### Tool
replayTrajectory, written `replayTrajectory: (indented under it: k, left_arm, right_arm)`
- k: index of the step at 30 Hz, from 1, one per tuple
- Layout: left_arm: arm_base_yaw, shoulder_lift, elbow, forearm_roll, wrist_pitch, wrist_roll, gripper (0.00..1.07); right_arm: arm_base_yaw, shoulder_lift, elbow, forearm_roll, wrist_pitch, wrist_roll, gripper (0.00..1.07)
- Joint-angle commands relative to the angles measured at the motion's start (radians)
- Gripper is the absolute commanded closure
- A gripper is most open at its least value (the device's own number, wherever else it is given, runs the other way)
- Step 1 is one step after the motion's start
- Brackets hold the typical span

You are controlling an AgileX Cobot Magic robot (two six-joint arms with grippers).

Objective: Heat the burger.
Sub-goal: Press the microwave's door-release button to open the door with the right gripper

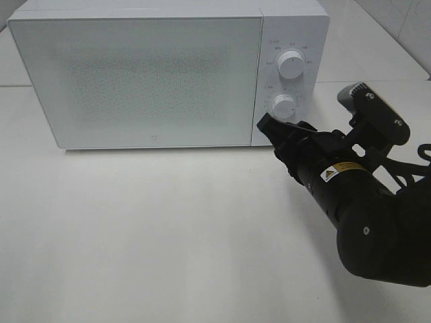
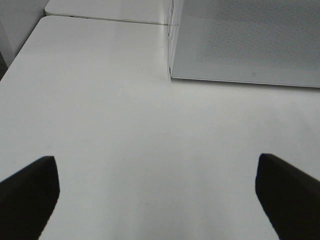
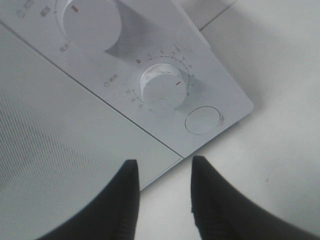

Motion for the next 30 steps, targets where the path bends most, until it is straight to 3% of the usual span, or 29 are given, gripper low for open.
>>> replayTrajectory:
  k: [1, 3, 5, 8, 20, 25, 30]
  left_arm:
    - [0.004, -0.017, 0.003, -0.008, -0.009, -0.003, 0.07]
    - [0.004, -0.017, 0.003, -0.008, -0.009, -0.003, 0.07]
    - [0.004, -0.017, 0.003, -0.008, -0.009, -0.003, 0.07]
    - [0.004, -0.017, 0.003, -0.008, -0.009, -0.003, 0.07]
    - [0.004, -0.017, 0.003, -0.008, -0.009, -0.003, 0.07]
    - [0.004, -0.017, 0.003, -0.008, -0.009, -0.003, 0.07]
    - [0.004, -0.017, 0.003, -0.008, -0.009, -0.003, 0.07]
  right_arm:
    - [0.002, 0.001, -0.008, -0.003, 0.006, 0.175, 0.83]
    - [0.002, 0.001, -0.008, -0.003, 0.007, 0.289, 0.86]
    - [0.002, 0.001, -0.008, -0.002, 0.027, 0.446, 0.99]
    - [0.002, 0.001, -0.008, -0.003, 0.043, 0.536, 1.07]
    - [-0.002, 0.001, -0.011, 0.009, 0.05, 0.717, 1.07]
    - [-0.002, 0.049, -0.045, 0.077, 0.049, 0.73, 1.07]
    - [-0.04, 0.103, -0.083, 0.035, 0.061, 0.853, 1.07]
